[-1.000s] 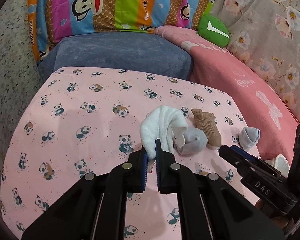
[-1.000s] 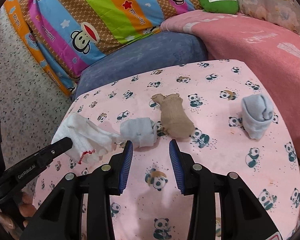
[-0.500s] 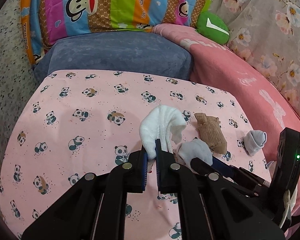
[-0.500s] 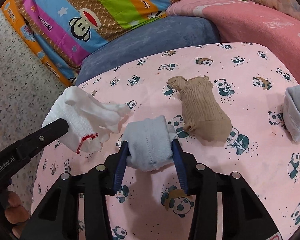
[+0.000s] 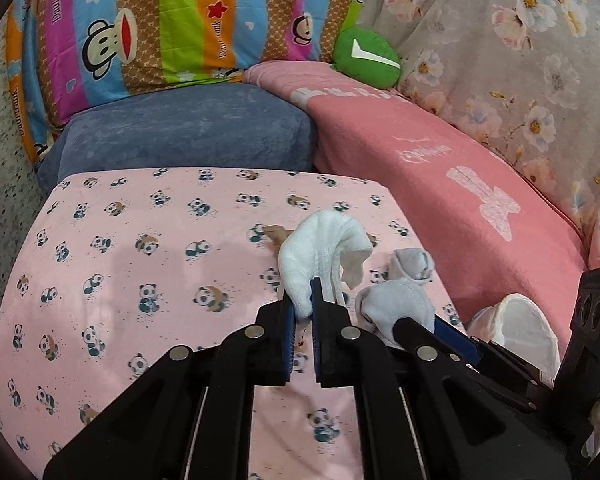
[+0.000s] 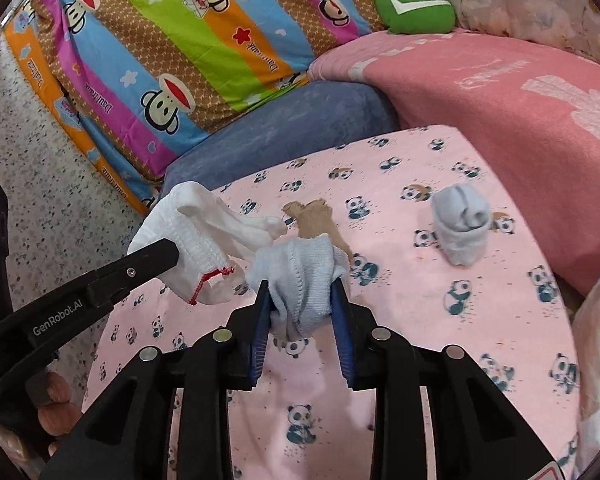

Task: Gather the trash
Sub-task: 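Carry both socks over the white bin and open both tools to drop them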

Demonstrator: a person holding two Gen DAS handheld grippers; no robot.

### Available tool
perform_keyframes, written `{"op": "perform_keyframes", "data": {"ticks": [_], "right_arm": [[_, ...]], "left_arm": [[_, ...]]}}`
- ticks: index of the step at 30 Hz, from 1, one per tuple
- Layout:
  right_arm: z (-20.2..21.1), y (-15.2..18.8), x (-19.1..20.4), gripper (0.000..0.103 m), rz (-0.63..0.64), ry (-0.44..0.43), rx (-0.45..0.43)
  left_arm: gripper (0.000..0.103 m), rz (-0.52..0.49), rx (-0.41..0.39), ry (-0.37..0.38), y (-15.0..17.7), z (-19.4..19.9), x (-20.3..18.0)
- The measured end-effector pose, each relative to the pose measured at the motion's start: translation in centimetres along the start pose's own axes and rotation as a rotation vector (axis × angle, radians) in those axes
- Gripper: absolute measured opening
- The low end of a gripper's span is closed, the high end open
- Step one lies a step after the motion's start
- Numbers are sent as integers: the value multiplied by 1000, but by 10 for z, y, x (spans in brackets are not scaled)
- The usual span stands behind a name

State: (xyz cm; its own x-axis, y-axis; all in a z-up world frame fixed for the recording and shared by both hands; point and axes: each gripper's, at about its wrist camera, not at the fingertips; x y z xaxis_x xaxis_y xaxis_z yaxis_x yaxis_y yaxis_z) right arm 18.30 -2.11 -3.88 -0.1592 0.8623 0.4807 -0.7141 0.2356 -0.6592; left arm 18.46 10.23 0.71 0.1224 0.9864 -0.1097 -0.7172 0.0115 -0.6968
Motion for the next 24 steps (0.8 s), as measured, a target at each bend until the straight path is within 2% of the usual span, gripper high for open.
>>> {"op": "perform_keyframes", "data": {"ticks": [5, 15, 24], "right_arm": [[70, -3, -24, 29, -20, 39, -89], [183, 8, -82, 30, -81, 144, -221], [247, 23, -132, 30, -146, 214, -288]], "left_arm": [[7, -57, -19, 51, 3, 19, -49], [7, -183, -29, 142, 18, 40, -139], [7, -280, -9, 199, 37, 47, -204]]}}
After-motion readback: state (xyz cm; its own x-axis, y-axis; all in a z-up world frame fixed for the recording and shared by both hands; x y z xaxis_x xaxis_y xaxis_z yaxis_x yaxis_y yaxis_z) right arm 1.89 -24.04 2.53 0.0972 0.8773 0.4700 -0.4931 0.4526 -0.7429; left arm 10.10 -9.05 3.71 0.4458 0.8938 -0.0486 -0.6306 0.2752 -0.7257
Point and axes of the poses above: each gripper's, at about its wrist camera, not at the fingertips, and z roughly against the way its jaws point, x to its left, y to its underside, and after that the axes turned 10 degrees about -y, right-handed
